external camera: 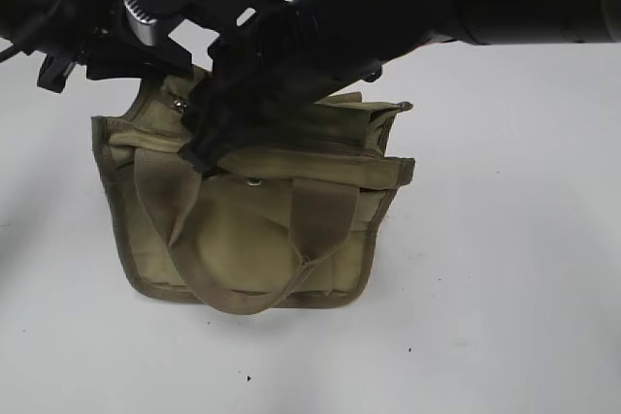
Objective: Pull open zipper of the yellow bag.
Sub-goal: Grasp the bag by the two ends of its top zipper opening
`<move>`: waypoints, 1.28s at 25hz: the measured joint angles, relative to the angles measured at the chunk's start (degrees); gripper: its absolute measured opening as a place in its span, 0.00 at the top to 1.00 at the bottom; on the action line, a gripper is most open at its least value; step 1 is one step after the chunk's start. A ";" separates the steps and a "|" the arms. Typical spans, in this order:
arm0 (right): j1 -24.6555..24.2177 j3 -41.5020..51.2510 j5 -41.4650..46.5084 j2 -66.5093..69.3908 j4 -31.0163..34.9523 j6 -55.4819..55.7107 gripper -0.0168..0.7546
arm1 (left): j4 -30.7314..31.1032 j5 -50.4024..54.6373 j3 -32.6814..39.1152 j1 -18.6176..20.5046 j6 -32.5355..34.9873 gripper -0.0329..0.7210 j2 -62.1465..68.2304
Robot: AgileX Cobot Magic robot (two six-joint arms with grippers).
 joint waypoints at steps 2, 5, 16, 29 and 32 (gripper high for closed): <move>0.00 0.00 0.63 0.07 -0.74 0.05 0.78 | -0.06 -0.05 0.00 0.00 0.00 0.92 0.05; 0.00 0.00 2.11 0.12 -2.44 0.05 0.96 | -0.37 -0.05 0.00 0.00 0.00 0.92 0.05; -2.54 -0.32 12.55 -2.65 -6.94 4.11 0.98 | -1.28 0.59 0.00 -0.06 0.00 0.92 0.05; -18.72 -0.15 39.82 -11.51 -7.19 11.82 0.98 | -2.42 -0.11 0.00 -0.06 0.00 0.92 0.05; -20.21 -0.15 44.19 -11.62 -7.33 12.33 0.98 | -2.42 -0.11 0.00 -0.06 0.00 0.92 0.05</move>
